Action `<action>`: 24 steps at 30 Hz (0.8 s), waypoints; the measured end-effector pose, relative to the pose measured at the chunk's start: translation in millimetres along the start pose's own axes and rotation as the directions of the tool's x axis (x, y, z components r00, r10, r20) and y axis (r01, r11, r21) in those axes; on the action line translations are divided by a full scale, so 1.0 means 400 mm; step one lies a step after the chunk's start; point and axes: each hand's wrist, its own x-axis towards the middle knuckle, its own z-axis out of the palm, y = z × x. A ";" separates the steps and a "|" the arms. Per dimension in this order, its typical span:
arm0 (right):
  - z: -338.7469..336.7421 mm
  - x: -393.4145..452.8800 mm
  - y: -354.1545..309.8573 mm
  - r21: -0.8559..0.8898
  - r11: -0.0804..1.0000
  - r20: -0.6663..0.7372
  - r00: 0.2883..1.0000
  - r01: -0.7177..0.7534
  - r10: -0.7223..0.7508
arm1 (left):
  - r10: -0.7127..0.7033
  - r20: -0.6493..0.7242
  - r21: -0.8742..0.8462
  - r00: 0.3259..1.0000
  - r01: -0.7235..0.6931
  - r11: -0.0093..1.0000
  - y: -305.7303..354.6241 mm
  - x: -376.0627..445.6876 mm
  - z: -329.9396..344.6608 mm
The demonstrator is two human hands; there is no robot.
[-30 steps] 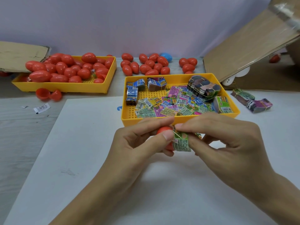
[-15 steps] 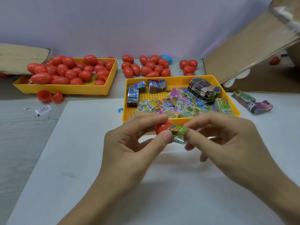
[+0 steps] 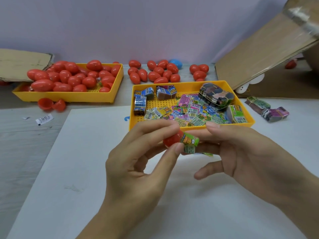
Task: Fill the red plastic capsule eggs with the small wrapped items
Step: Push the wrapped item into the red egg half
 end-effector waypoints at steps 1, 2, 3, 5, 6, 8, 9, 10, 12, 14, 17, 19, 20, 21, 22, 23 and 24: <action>-0.001 0.000 -0.001 0.034 0.999 0.021 1.000 -0.016 0.016 | 0.020 0.013 0.008 1.000 -0.020 1.000 -0.002 -0.002 0.002; -0.001 -0.001 -0.001 0.059 0.998 0.037 0.999 -0.028 0.025 | 0.040 0.027 0.026 0.999 -0.041 0.999 -0.004 -0.002 0.004; 0.000 0.000 -0.002 0.075 0.997 0.046 0.998 -0.036 0.032 | 0.060 0.041 0.054 0.997 -0.062 0.997 -0.006 -0.003 0.005; 0.001 0.001 -0.002 0.091 0.994 0.038 0.998 -0.055 0.052 | 0.073 0.056 0.083 0.996 -0.077 0.994 -0.010 -0.004 0.004; 0.001 0.002 -0.001 0.096 0.993 0.027 0.997 -0.073 0.070 | 0.063 0.053 0.068 0.997 -0.066 0.995 -0.012 -0.004 0.003; 0.002 0.003 0.001 0.122 0.986 -0.004 0.993 -0.114 0.115 | 0.044 0.044 0.037 0.998 -0.046 0.998 -0.013 -0.004 0.001; 0.002 0.003 0.002 0.133 0.983 -0.018 0.991 -0.128 0.131 | 0.040 0.044 0.031 0.998 -0.041 0.999 -0.013 -0.004 0.002; 0.003 0.003 0.002 0.131 0.982 -0.029 0.990 -0.134 0.139 | 0.040 0.052 0.026 0.998 -0.041 0.999 -0.012 -0.006 0.003; 0.003 0.001 0.003 0.107 0.985 -0.039 0.989 -0.136 0.141 | 0.027 0.073 0.008 0.997 -0.027 1.000 -0.011 -0.008 0.005; 0.003 0.000 0.005 0.099 0.985 -0.038 0.989 -0.138 0.142 | -0.011 0.091 -0.030 0.996 0.014 0.999 -0.009 -0.009 0.006; 0.003 0.000 0.007 0.123 0.980 -0.036 0.986 -0.154 0.160 | -0.048 0.104 -0.060 0.993 0.055 0.997 -0.006 -0.009 0.010; 0.004 -0.001 0.008 0.142 0.978 -0.040 0.986 -0.156 0.163 | -0.068 0.102 -0.073 0.992 0.075 0.994 -0.005 -0.010 0.013; 0.005 -0.001 0.008 0.157 0.976 -0.048 0.986 -0.152 0.161 | -0.082 0.104 -0.083 0.991 0.091 0.992 -0.006 -0.011 0.013; 0.006 0.000 0.009 0.172 0.974 -0.058 0.986 -0.146 0.158 | -0.096 0.112 -0.092 0.989 0.107 0.990 -0.007 -0.012 0.014; 0.008 0.000 0.009 0.188 0.973 -0.070 0.986 -0.138 0.153 | -0.109 0.128 -0.099 0.986 0.122 0.988 -0.008 -0.012 0.014; 0.010 0.000 0.009 0.204 0.970 -0.080 0.986 -0.130 0.149 | -0.119 0.145 -0.100 0.982 0.134 0.986 -0.009 -0.013 0.015; 0.011 0.001 0.009 0.220 0.967 -0.084 0.986 -0.124 0.146 | -0.118 0.154 -0.093 0.981 0.133 0.987 -0.009 -0.013 0.015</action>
